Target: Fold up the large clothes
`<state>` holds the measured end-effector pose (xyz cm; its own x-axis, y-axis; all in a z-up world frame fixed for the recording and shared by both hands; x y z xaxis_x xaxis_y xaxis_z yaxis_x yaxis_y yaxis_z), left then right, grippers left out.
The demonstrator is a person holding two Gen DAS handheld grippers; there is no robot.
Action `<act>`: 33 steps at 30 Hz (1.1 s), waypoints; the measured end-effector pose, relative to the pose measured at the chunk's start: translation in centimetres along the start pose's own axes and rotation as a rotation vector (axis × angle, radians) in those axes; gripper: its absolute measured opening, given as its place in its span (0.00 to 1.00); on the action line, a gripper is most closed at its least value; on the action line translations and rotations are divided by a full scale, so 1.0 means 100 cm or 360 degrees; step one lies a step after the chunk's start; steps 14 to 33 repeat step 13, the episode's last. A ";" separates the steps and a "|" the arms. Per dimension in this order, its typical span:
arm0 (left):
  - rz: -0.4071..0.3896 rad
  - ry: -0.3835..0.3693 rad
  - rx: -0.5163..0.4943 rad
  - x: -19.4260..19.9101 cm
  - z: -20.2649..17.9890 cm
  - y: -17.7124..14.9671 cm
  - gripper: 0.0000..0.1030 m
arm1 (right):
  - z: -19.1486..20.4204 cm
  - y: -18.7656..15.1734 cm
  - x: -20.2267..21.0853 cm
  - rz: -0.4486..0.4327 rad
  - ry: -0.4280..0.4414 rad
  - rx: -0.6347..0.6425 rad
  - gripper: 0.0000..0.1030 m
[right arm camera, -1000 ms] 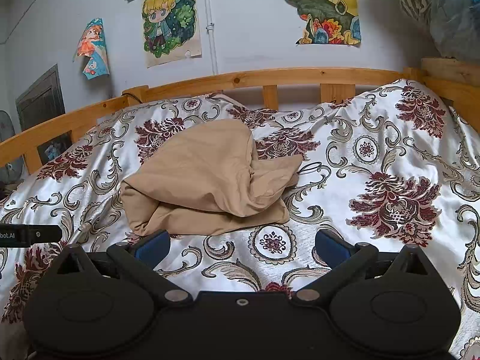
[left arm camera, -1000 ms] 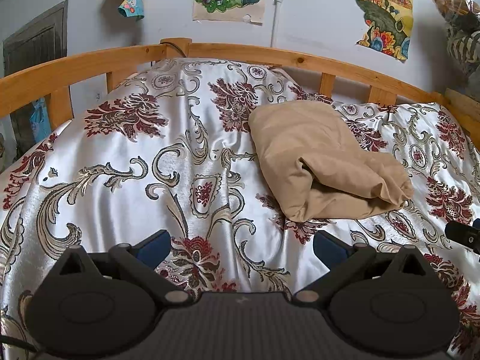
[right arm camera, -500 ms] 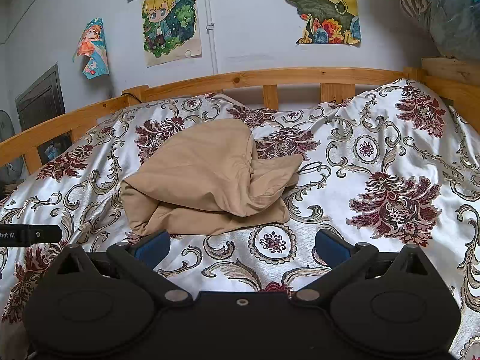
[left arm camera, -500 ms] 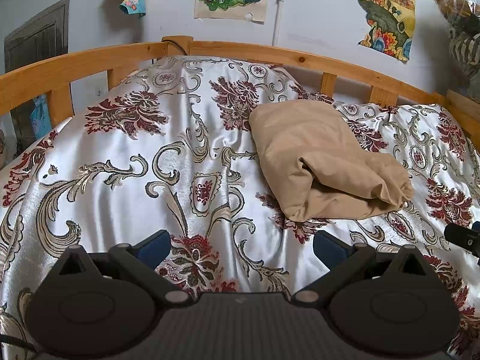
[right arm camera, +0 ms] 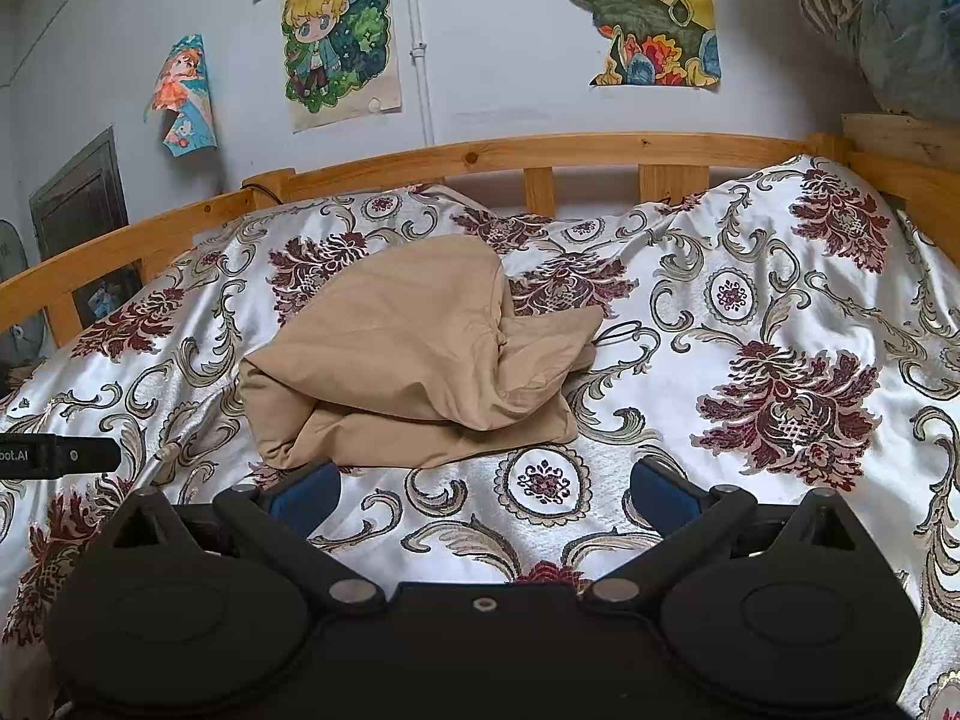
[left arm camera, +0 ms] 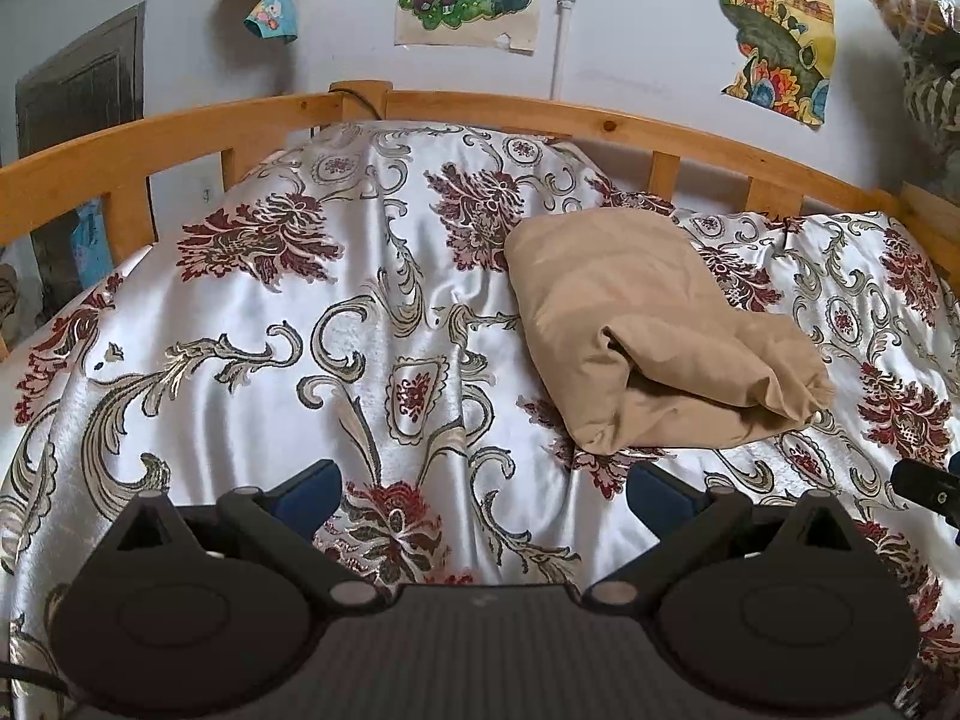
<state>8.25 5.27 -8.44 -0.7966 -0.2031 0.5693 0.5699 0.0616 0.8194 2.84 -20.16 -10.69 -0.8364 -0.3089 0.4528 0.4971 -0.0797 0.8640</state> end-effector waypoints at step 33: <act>-0.0070 0.0017 -0.0091 0.005 -0.005 0.004 0.99 | 0.000 0.000 0.000 0.0001 0.0001 -0.0001 0.99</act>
Point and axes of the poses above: each gripper's, at about its wrist camera, not at the fingertips, and x roughly against the way its jaws point, z to its left, y to its top, the point moved 7 cm from there along -x, roughly the way its jaws point, and after that the axes turned 10 degrees about y, right-handed, at the moved point
